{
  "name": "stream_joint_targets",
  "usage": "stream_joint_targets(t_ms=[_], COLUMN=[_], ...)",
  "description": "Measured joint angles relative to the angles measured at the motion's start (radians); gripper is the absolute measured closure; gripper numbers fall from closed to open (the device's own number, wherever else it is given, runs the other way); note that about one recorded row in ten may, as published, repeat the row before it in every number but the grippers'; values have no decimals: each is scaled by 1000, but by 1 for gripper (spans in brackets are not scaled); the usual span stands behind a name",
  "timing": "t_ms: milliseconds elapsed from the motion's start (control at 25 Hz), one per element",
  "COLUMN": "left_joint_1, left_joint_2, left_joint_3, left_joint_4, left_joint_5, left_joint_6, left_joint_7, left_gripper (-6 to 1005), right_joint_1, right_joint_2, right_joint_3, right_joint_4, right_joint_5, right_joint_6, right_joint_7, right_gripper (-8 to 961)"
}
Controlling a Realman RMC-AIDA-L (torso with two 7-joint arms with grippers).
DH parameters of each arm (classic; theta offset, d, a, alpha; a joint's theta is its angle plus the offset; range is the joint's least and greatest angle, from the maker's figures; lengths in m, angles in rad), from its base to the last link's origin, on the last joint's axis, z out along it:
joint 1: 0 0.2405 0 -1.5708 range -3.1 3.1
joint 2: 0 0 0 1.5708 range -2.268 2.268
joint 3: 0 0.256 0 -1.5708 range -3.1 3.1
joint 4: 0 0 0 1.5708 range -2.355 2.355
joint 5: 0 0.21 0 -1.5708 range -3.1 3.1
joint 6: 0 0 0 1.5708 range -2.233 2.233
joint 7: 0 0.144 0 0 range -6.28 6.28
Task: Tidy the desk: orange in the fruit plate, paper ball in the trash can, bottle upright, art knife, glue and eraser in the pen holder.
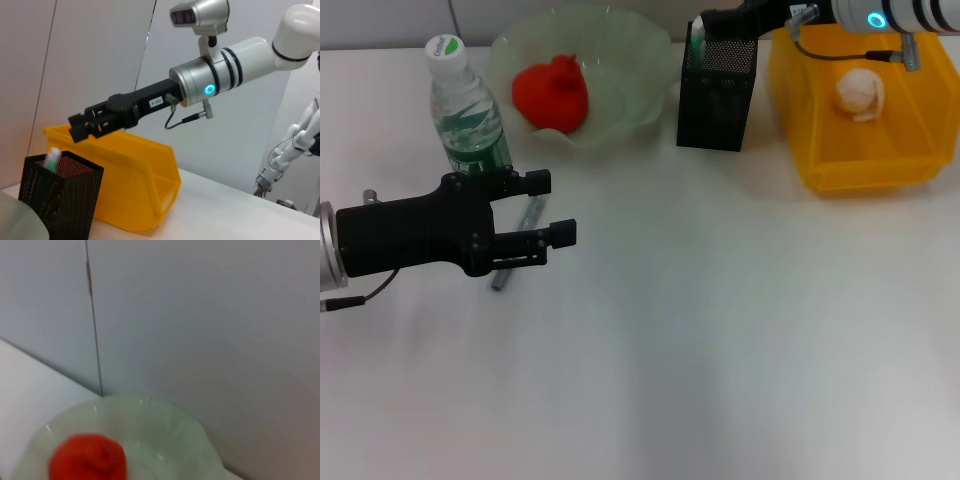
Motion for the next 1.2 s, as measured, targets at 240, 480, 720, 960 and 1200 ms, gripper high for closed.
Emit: stream_joint_targets(t_ms=[240,480,720,960,1200], left_joint_1=[3,1,2,-6,-6], left_joint_2=[-1,-2,-2,3,-11], left_joint_3=[-1,-14,-16,-14,4], left_joint_4=[1,2,2,9,138], left_joint_5=[-2,-3,-3,3,56], left_joint_6=[4,4,-1,-9,-46], left_joint_7=[0,-13,-46,-107,-259], left_gripper=[201,201,201,202,202], right_joint_1=[-165,-336,-376,-387,-374], right_joint_2=[-4,-8,-55,-67,-56], right_joint_3=[14,148,288,294,285], right_joint_4=[-105,-28,273,427,433], right_joint_5=[419,824,803,748,660], right_joint_6=[-87,-500,-789,-764,-681], right_joint_7=[-168,-569,-856,-1074,-1085], right_gripper=[327,201,201,201,201])
